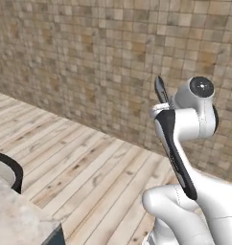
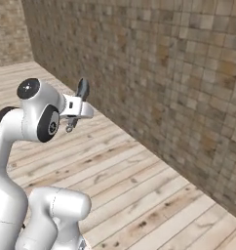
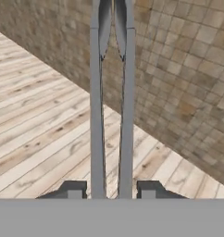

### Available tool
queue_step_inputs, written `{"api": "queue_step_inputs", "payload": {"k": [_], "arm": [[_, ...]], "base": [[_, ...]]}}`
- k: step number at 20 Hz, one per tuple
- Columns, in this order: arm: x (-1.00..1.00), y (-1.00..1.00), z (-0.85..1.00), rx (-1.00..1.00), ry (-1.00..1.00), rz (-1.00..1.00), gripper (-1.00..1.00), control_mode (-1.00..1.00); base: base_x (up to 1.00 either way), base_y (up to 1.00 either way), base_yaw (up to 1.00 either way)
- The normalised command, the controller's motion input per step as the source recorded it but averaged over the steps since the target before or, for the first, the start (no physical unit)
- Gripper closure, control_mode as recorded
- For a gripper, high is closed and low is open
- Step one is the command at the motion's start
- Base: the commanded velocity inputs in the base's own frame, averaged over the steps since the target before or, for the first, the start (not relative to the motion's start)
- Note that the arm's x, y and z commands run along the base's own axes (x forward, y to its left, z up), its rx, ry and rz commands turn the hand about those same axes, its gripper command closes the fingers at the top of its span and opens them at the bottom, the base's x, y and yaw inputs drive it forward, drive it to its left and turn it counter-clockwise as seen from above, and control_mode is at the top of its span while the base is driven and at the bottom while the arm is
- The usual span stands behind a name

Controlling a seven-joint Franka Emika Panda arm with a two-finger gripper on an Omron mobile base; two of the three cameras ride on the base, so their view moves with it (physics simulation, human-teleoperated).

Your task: Take the tongs from the drawer on the right and place them on the dining counter next to the tray containing the kebab skewer.

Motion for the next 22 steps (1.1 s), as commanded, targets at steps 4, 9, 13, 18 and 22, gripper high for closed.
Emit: {"api": "queue_step_inputs", "payload": {"k": [4, 9, 13, 18, 22], "arm": [[0.00, 0.00, 0.00, 0.00, 0.00, 0.00, 1.00, 1.00], [0.00, 0.00, 0.00, 0.00, 0.00, 0.00, 1.00, 1.00], [0.00, 0.00, 0.00, 0.00, 0.00, 0.00, 1.00, 1.00], [0.00, 0.00, 0.00, 0.00, 0.00, 0.00, 1.00, 1.00], [0.00, 0.00, 0.00, 0.00, 0.00, 0.00, 1.00, 1.00]], "base": [[1.00, -0.19, 0.59], [1.00, -0.21, 0.63], [0.95, -0.24, 0.69], [0.79, -0.24, 0.73], [0.62, -0.25, 0.76]]}}
